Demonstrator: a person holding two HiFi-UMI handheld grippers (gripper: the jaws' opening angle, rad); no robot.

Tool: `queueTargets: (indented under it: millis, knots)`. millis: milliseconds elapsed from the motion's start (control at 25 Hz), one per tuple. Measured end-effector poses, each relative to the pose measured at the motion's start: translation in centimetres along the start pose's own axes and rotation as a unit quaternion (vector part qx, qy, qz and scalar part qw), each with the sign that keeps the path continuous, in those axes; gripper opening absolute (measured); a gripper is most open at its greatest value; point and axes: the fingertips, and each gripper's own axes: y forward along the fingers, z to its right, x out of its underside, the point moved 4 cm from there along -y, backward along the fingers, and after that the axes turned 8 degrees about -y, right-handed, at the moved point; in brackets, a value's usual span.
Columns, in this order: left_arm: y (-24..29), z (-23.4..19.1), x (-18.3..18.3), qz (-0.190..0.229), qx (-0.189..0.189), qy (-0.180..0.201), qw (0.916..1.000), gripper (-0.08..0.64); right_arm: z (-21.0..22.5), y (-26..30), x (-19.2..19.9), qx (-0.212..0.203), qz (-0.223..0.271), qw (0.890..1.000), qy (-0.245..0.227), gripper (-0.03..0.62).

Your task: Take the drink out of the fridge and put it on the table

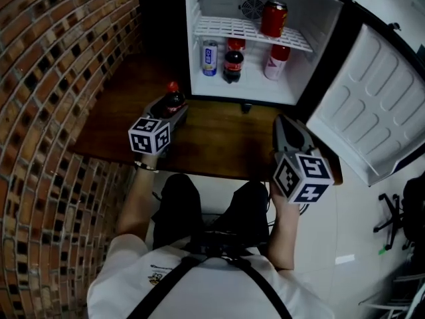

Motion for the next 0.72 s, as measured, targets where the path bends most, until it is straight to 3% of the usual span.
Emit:
queueTargets:
  millis: [280, 400, 600, 640, 720]
  knots:
    - [-0.2, 0.0, 0.4, -0.003, 0.001, -0.009, 0.9999, 0.324, -0.3, -0.3, -0.5, -0.002, 0.009, 1.0, -0.004, -0.012]
    - [-0.8, 0.1, -0.1, 0.01, 0.001, -0.015, 0.9998, 0.384, -0.1, -0.4, -0.5, 0.005, 0.013, 1.0, -0.003, -0.012]
    - [-5.1, 1.5, -3.1, 0.08, -0.015, -0.038, 0.9959, 0.416, 0.3, -0.5, -0.5, 0.005, 0.014, 1.0, -0.001, -0.011]
    - [-6.2, 2.1, -4.1, 0.102, -0.024, -0.029, 0.9941, 0.395, 0.4, -0.5, -0.5, 0.004, 0.016, 1.0, -0.001, -0.011]
    - [-8.1, 3.7, -6.2, 0.131, -0.036, 0.007, 0.9907, 0.269, 0.3, -0.3, -0.6, 0.005, 0.015, 1.0, -0.004, -0.011]
